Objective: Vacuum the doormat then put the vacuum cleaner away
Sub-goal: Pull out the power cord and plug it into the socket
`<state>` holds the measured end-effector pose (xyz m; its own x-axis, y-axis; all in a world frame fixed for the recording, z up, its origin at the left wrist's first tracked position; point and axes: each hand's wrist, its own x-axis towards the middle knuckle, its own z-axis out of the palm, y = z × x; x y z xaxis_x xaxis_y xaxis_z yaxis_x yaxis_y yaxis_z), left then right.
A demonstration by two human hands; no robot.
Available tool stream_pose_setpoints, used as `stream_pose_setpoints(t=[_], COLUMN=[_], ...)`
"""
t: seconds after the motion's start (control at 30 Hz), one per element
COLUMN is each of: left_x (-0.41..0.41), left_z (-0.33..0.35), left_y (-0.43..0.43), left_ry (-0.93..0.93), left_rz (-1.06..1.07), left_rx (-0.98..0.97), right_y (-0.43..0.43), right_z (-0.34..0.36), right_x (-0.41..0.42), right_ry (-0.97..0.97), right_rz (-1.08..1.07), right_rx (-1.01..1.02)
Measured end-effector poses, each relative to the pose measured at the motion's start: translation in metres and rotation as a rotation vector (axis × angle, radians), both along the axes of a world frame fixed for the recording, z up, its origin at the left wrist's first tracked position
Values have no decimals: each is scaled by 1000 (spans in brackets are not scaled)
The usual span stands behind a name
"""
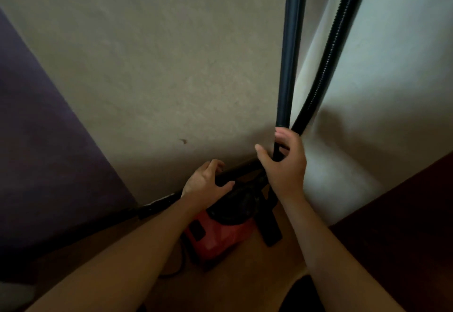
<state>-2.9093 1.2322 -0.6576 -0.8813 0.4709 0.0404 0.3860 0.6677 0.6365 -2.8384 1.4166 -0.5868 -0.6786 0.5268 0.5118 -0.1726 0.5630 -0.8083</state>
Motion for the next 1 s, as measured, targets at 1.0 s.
stream_pose_setpoints(t=[1.0], left_x=[153], left_z=[-98], left_y=[-233], left_ry=[-228], left_rz=[545], left_rx=[-119], right_y=[-153], right_z=[-155], right_x=[-9], right_ry=[-614], right_rz=[963], right_rx=[608])
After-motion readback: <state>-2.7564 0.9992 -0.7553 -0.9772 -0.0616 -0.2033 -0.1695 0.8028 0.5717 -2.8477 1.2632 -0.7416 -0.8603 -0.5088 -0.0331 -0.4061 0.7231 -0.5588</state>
